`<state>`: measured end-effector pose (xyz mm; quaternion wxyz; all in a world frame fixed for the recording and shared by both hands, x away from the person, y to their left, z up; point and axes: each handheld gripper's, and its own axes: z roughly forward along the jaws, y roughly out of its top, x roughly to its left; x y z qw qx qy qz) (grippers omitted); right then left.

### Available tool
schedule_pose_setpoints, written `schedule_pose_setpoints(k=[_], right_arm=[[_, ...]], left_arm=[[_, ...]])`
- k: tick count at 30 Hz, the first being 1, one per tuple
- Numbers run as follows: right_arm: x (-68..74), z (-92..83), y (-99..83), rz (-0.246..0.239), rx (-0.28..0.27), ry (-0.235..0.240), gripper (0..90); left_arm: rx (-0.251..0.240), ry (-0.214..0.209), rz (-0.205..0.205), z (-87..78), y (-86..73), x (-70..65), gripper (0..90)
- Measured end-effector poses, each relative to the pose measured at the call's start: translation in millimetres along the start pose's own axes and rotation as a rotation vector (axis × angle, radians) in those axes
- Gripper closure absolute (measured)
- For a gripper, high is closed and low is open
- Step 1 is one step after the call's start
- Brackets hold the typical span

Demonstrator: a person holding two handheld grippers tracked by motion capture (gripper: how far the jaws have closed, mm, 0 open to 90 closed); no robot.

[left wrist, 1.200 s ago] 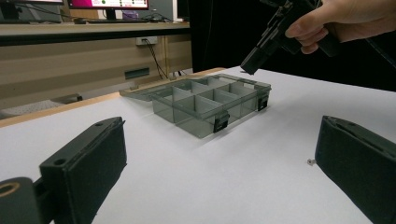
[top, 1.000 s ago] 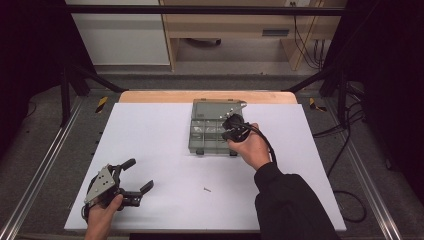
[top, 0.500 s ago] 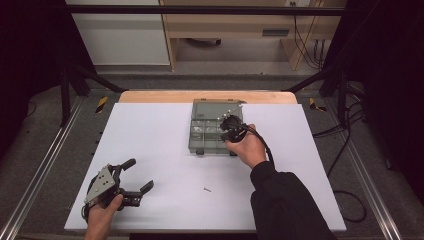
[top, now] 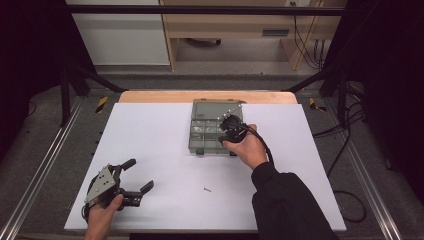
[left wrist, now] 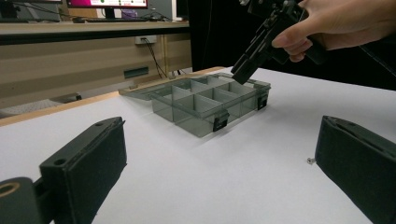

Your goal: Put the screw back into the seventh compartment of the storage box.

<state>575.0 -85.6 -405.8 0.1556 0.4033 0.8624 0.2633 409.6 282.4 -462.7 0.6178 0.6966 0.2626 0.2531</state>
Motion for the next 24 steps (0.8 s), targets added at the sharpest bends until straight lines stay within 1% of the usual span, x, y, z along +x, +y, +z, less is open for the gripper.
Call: schedule_pose_setpoints(k=[1,4,6,9,12,13,14,16,17,18,19,20,22,24], right_arm=[[2.0,-5.8,-1.2,-0.008,-0.015,-0.002,45.2],[5.4,-13.4,-4.3,-0.021,-0.033,-0.007,35.7],[7.9,-17.0,-7.4,-0.026,-0.039,-0.003,27.3],[12.8,-22.8,-12.6,-0.045,-0.040,0.005,20.1],[19.5,-28.9,-18.5,-0.051,-0.055,0.026,15.6],[21.1,-31.0,-20.6,-0.069,-0.058,0.033,13.7],[23.3,-32.7,-22.5,-0.076,-0.063,0.037,12.5],[28.3,-35.9,-26.0,-0.087,-0.053,0.043,10.0],[30.7,-36.7,-28.1,-0.096,-0.054,0.055,9.1],[33.3,-37.2,-30.1,-0.105,-0.051,0.065,8.6],[33.3,-37.2,-30.1,-0.105,-0.051,0.065,8.6],[38.7,-38.3,-34.3,-0.128,-0.042,0.069,8.7],[44.3,-38.5,-38.9,-0.145,-0.030,0.089,8.7],[49.2,-37.8,-43.8,-0.163,-0.025,0.092,9.2]], left_arm=[[0.000,0.000,0.001,0.1,0.0,0.0,1.9],[0.002,0.001,0.000,0.3,-0.3,0.0,1.9],[0.001,0.001,-0.003,0.4,-0.4,-0.3,1.8],[-0.002,0.000,-0.005,0.6,-0.4,-0.7,1.9],[-0.003,0.000,-0.004,0.6,-0.4,-0.6,1.8],[-0.001,0.001,-0.001,0.3,-0.3,-0.4,1.9],[-0.002,0.001,-0.002,0.3,-0.3,-0.3,1.9],[-0.001,0.001,-0.002,0.3,-0.4,-0.4,1.9],[0.001,0.001,-0.003,0.3,-0.3,-0.7,1.8],[0.001,0.001,-0.003,0.3,-0.3,-0.8,1.8],[0.001,0.001,-0.003,0.3,-0.3,-0.8,1.9],[0.002,0.001,-0.002,0.3,-0.3,-0.8,1.8],[-0.001,0.000,-0.002,0.7,-0.5,-1.0,1.9],[-0.001,0.000,-0.002,0.7,-0.5,-0.9,1.8]])
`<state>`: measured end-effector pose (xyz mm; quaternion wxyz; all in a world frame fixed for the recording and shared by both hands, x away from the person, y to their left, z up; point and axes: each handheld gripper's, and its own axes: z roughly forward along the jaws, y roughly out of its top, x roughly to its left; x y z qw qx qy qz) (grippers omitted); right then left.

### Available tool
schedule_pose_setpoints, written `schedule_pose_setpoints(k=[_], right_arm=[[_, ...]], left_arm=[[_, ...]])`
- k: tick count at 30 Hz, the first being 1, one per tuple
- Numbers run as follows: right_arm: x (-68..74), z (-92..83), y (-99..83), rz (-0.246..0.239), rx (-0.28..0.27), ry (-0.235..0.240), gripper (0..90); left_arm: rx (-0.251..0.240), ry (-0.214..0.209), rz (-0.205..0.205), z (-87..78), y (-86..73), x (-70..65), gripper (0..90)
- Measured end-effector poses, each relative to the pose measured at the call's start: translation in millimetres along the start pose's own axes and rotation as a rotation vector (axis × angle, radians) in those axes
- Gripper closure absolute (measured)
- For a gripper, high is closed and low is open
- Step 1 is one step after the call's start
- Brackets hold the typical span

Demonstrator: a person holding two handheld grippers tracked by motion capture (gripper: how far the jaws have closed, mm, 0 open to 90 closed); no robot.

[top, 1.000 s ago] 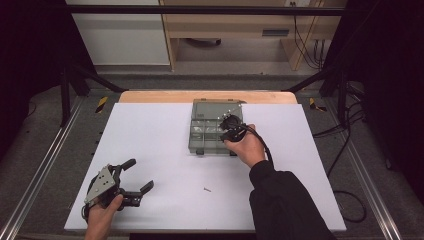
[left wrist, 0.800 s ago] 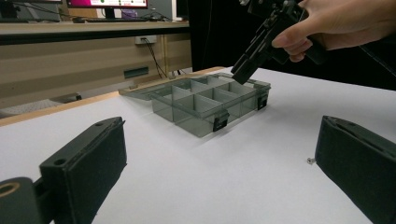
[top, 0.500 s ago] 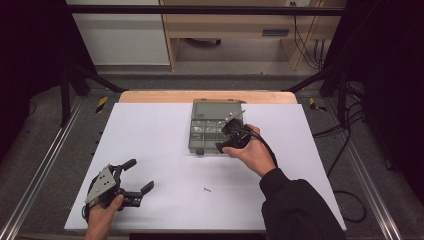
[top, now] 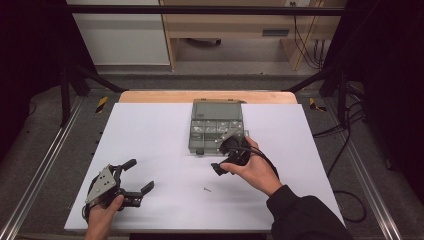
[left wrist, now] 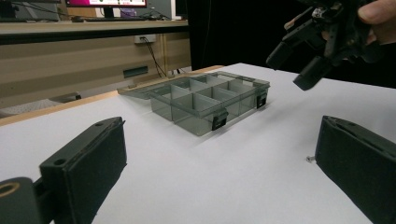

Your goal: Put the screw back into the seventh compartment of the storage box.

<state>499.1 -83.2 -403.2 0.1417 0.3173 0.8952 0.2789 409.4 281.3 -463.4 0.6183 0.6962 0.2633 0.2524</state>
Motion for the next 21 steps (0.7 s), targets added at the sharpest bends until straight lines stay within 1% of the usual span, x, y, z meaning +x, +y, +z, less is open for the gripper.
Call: schedule_pose_setpoints(k=[1,2,4,5,6,7,8,9,10,11,12,13,14,16,17,18,19,20,21], right_arm=[[0.0,0.0,0.0,0.000,0.000,0.000,9.2],[5.5,1.5,-3.8,-0.008,0.004,0.017,9.2],[11.4,3.4,-7.2,-0.013,0.013,0.030,9.2],[11.4,3.4,-7.2,-0.013,0.013,0.030,9.2],[16.9,5.9,-10.0,-0.026,0.023,0.040,8.9],[20.5,7.2,-10.8,-0.020,0.030,0.044,8.4],[22.2,8.5,-11.9,-0.044,0.036,0.049,8.0],[22.2,8.5,-11.9,-0.044,0.036,0.049,8.0],[28.1,10.5,-12.9,-0.044,0.043,0.056,8.1],[29.8,11.5,-13.3,-0.056,0.045,0.062,8.1],[29.8,11.5,-13.3,-0.056,0.045,0.062,7.9],[34.5,13.6,-13.9,-0.057,0.047,0.065,7.9],[35.7,14.4,-14.4,-0.070,0.055,0.074,7.8],[38.0,16.4,-15.3,-0.078,0.068,0.079,7.7],[39.4,18.2,-16.1,-0.072,0.064,0.079,7.7],[39.5,18.6,-16.5,-0.085,0.078,0.088,7.6],[42.2,20.4,-17.5,-0.068,0.068,0.091,7.6],[42.2,20.4,-17.5,-0.068,0.068,0.091,7.6],[44.2,22.3,-19.2,-0.084,0.077,0.098,7.4]], left_arm=[[0.004,0.000,0.001,-0.2,0.2,0.1,1.8],[0.000,0.000,0.000,0.0,0.0,0.1,1.8],[0.000,0.000,0.000,-0.1,0.0,0.0,1.9],[0.000,0.000,0.000,-0.1,0.0,-0.1,1.9],[0.003,0.000,0.003,-0.1,0.0,0.0,1.9],[0.004,-0.001,0.004,0.0,0.0,-0.1,1.8],[0.004,-0.001,0.004,0.0,0.0,-0.2,1.9],[0.003,-0.001,0.004,0.0,0.1,-0.3,1.9],[0.003,-0.001,0.005,0.0,0.1,-0.2,1.8],[0.003,-0.001,0.004,-0.1,0.1,0.0,1.9],[0.001,0.000,0.001,0.0,0.0,-0.1,1.9],[0.001,0.001,0.002,-0.1,0.0,0.1,1.8],[0.001,0.001,0.001,-0.2,0.0,0.0,1.9],[0.003,0.001,0.005,-0.5,0.2,0.0,1.9],[0.004,0.001,0.006,-0.5,0.2,-0.1,1.9],[0.003,0.001,0.006,-0.4,0.2,-0.2,1.9],[0.004,0.001,0.007,-0.4,0.2,-0.2,1.9],[0.003,0.001,0.007,-0.3,0.2,-0.2,1.9],[0.004,0.001,0.007,-0.3,0.2,-0.1,1.8]])
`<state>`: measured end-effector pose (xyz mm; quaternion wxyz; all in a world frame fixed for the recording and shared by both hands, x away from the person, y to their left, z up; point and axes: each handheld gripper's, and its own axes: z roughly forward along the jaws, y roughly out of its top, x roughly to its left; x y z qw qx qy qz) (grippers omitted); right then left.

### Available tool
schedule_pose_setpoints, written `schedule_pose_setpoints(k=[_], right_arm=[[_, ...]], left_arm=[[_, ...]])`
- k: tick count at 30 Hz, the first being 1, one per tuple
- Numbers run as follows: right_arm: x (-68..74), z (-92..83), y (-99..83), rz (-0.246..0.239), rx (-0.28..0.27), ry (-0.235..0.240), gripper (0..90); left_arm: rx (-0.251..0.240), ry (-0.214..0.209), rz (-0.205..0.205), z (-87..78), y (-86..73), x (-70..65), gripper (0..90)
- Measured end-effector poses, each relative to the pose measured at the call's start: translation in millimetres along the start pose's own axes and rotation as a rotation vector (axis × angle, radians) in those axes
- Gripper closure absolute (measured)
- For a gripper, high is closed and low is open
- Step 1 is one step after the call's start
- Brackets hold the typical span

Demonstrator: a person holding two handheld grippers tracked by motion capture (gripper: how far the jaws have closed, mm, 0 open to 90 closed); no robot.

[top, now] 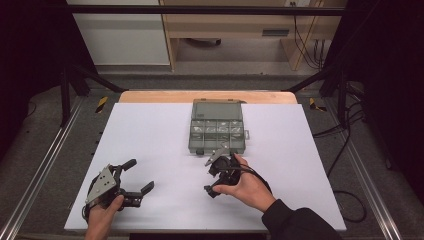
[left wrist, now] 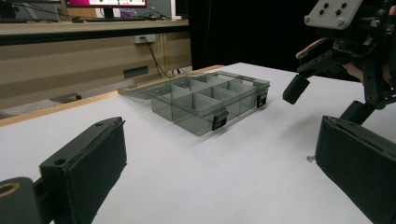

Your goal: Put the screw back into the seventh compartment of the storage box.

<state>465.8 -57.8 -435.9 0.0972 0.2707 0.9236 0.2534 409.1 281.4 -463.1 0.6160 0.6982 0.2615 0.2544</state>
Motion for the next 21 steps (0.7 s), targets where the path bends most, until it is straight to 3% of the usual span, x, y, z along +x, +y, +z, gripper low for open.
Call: schedule_pose_setpoints(k=[12,19,21], right_arm=[[9.0,6.9,-1.1,-0.031,0.025,0.017,12.7],[10.0,7.6,-0.6,-0.025,0.037,0.018,23.2],[10.6,7.3,-0.5,-0.028,0.045,0.027,30.4]], left_arm=[[0.000,0.001,0.000,-0.2,0.1,0.1,1.9],[-0.001,0.002,0.000,-0.5,0.1,0.3,1.9],[0.000,0.001,0.000,-0.3,0.1,0.2,1.9]])
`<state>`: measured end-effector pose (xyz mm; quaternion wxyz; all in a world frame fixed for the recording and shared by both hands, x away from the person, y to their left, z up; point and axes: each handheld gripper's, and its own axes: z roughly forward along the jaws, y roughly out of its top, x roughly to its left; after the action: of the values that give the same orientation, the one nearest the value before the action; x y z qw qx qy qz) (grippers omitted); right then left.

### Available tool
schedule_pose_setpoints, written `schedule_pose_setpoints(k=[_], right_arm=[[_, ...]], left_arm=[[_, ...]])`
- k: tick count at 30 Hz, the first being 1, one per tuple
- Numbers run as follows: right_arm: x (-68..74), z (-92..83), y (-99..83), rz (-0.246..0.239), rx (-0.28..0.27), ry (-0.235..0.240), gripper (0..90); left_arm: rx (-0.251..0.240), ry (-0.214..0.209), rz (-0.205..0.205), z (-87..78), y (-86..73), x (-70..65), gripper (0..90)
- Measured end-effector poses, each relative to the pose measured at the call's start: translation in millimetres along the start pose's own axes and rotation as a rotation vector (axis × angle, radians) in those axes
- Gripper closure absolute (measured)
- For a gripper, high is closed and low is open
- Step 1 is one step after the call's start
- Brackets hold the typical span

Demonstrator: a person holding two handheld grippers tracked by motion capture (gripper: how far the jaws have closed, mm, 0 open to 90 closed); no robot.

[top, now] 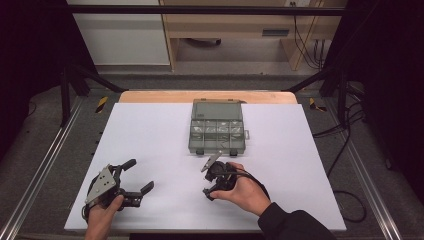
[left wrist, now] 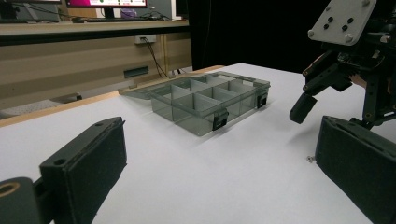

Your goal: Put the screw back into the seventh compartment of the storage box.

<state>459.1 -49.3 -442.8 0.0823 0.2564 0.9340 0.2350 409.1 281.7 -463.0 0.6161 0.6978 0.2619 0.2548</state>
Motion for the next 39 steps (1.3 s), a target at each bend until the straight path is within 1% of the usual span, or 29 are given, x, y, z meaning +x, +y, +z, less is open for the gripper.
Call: schedule_pose_setpoints(k=[1,2,3,4,7,8,9,10,11,12,14,16,18,19,22,23,24,25,29,30,31,32,36,37,39], right_arm=[[0.0,0.0,0.0,0.000,0.000,0.000,30.4],[0.9,-0.3,0.2,0.001,0.007,0.003,35.1],[0.9,-0.3,0.2,0.001,0.007,0.003,35.1],[1.2,-0.5,0.3,0.000,0.006,0.012,40.4],[0.9,-0.2,0.4,0.002,-0.005,0.014,46.8],[1.5,0.1,0.8,0.015,-0.008,0.026,49.1],[1.4,0.4,1.0,0.017,-0.007,0.028,51.3],[1.4,0.4,1.0,0.017,-0.007,0.028,51.3],[1.4,1.0,1.6,0.015,-0.009,0.031,54.6],[1.4,1.0,1.6,0.015,-0.009,0.031,54.6],[3.4,2.5,2.4,-0.001,0.002,0.040,59.7],[4.7,4.6,2.9,0.000,0.009,0.053,63.1],[4.8,7.3,3.2,0.002,0.018,0.055,66.2],[4.8,8.9,3.3,0.010,0.017,0.062,67.7],[3.3,12.7,2.4,0.016,0.026,0.071,71.2],[5.1,13.6,2.8,0.045,0.024,0.081,72.4],[5.1,13.6,2.8,0.045,0.024,0.081,72.4],[3.0,14.8,2.1,0.023,0.028,0.078,74.9],[2.1,14.9,2.5,0.028,0.026,0.082,78.4],[2.1,15.2,2.8,0.034,0.026,0.088,81.4],[2.5,15.4,3.1,0.042,0.023,0.099,82.5],[3.5,15.3,3.6,0.060,0.023,0.103,83.2],[2.6,16.5,3.8,0.068,0.026,0.096,86.2],[2.0,16.5,3.8,0.065,0.027,0.101,86.7],[2.0,17.4,4.0,0.076,0.022,0.096,87.2]], left_arm=[[0.000,0.000,0.000,0.0,0.0,0.0,1.8],[0.000,0.000,0.000,0.1,-0.1,0.0,1.9],[0.000,-0.001,0.000,0.1,-0.1,0.1,1.9],[0.001,-0.001,0.001,0.2,-0.1,0.1,1.8],[0.001,-0.001,0.001,0.2,-0.2,0.0,1.9],[0.001,-0.001,0.001,0.2,-0.2,0.0,1.9],[0.001,-0.001,0.001,0.2,-0.1,-0.2,1.9],[0.001,-0.001,0.001,0.1,-0.1,-0.2,1.9],[0.001,0.000,0.001,0.0,0.0,-0.3,1.9],[0.000,-0.001,0.001,0.0,0.0,-0.3,1.9],[0.001,-0.001,0.002,0.1,-0.1,-0.2,1.9],[0.002,-0.002,0.003,0.4,-0.1,-0.3,1.9],[0.002,-0.002,0.003,0.2,0.0,-0.3,1.9],[0.001,-0.002,0.002,0.2,0.0,-0.4,1.9],[0.000,-0.002,0.002,0.1,0.0,-0.2,1.9],[0.000,-0.002,0.002,0.1,-0.1,-0.1,1.9],[0.000,-0.002,0.002,0.1,-0.1,-0.1,2.0],[0.000,-0.002,0.002,0.1,-0.1,-0.1,2.0],[0.000,-0.002,0.002,0.2,0.0,-0.2,1.9],[0.000,-0.002,0.002,0.2,0.0,-0.2,1.9],[0.000,-0.001,0.002,0.1,0.1,-0.2,1.8],[-0.002,0.001,0.001,-0.2,0.1,0.1,1.9],[-0.003,0.001,0.001,-0.3,0.2,0.1,1.8],[-0.003,0.000,0.001,-0.2,0.2,-0.1,1.8],[-0.002,-0.001,0.002,0.1,0.1,-0.2,1.8]])
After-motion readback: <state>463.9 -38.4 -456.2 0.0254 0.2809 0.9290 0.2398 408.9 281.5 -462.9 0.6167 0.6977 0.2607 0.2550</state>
